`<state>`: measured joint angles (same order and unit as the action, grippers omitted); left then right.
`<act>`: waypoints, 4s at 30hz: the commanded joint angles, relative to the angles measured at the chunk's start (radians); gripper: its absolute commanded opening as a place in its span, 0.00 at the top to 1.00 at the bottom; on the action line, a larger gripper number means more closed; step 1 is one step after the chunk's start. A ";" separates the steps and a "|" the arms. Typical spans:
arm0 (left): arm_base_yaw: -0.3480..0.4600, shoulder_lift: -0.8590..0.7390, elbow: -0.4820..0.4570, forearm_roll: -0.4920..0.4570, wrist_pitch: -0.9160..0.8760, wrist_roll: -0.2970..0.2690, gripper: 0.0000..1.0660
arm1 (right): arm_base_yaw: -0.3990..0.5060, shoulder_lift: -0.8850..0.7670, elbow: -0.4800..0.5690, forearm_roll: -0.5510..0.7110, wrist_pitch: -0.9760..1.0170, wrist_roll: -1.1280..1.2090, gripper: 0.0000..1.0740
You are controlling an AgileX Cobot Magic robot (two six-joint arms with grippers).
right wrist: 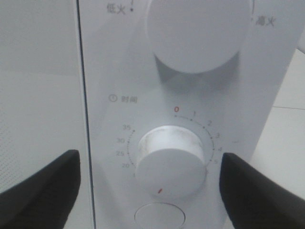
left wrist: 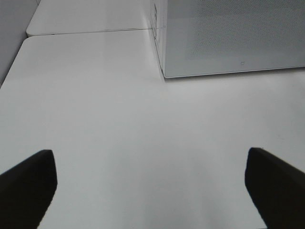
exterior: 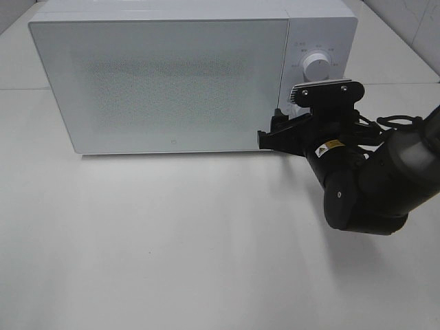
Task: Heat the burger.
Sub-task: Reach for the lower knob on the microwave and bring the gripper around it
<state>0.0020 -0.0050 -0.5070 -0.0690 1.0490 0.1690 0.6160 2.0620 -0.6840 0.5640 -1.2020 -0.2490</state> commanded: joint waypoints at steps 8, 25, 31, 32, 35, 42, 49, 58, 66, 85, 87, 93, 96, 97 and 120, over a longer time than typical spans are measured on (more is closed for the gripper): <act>0.001 -0.020 0.001 -0.002 -0.001 -0.005 0.02 | -0.018 0.001 -0.027 -0.002 -0.032 -0.011 0.29; 0.001 -0.020 0.001 -0.002 -0.001 -0.005 0.02 | -0.022 0.025 -0.033 -0.008 -0.035 -0.007 0.29; 0.001 -0.020 0.001 -0.002 -0.001 -0.005 0.02 | -0.022 0.029 -0.065 -0.008 -0.046 -0.005 0.29; 0.001 -0.020 0.001 -0.002 -0.001 -0.005 0.02 | -0.022 0.029 -0.065 -0.008 -0.046 -0.005 0.29; 0.001 -0.020 0.001 -0.002 -0.001 -0.005 0.02 | -0.022 0.032 -0.071 -0.008 -0.051 -0.009 0.29; 0.001 -0.020 0.001 -0.002 -0.001 -0.005 0.02 | -0.022 0.032 -0.071 -0.008 -0.053 -0.009 0.31; 0.001 -0.020 0.001 -0.002 -0.001 -0.005 0.02 | -0.022 0.032 -0.071 -0.008 -0.053 -0.009 0.51; 0.001 -0.020 0.001 -0.002 -0.001 -0.005 0.02 | -0.022 0.032 -0.071 -0.008 -0.053 0.000 0.84; 0.001 -0.020 0.001 -0.002 -0.001 -0.005 0.02 | -0.022 0.032 -0.071 -0.008 -0.053 0.159 0.88; 0.001 -0.020 0.001 -0.002 -0.001 -0.005 0.02 | -0.022 0.029 -0.071 -0.034 -0.018 1.611 0.83; 0.001 -0.020 0.001 -0.002 -0.001 -0.005 0.02 | -0.022 0.029 -0.071 -0.034 -0.029 1.726 0.82; 0.001 -0.020 0.001 -0.002 -0.001 -0.005 0.02 | -0.022 0.029 -0.071 -0.038 -0.023 1.960 0.82; 0.001 -0.020 0.001 -0.002 -0.001 -0.005 0.02 | -0.022 0.029 -0.071 -0.038 -0.023 1.963 0.81; 0.001 -0.020 0.001 -0.002 -0.001 -0.005 0.02 | -0.022 0.029 -0.071 -0.038 -0.023 1.961 0.81; 0.001 -0.020 0.001 -0.002 -0.001 -0.005 0.02 | -0.022 0.029 -0.070 -0.035 -0.025 1.958 0.60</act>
<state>0.0020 -0.0050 -0.5070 -0.0690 1.0490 0.1690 0.5990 2.0940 -0.7280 0.5890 -1.2240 1.6920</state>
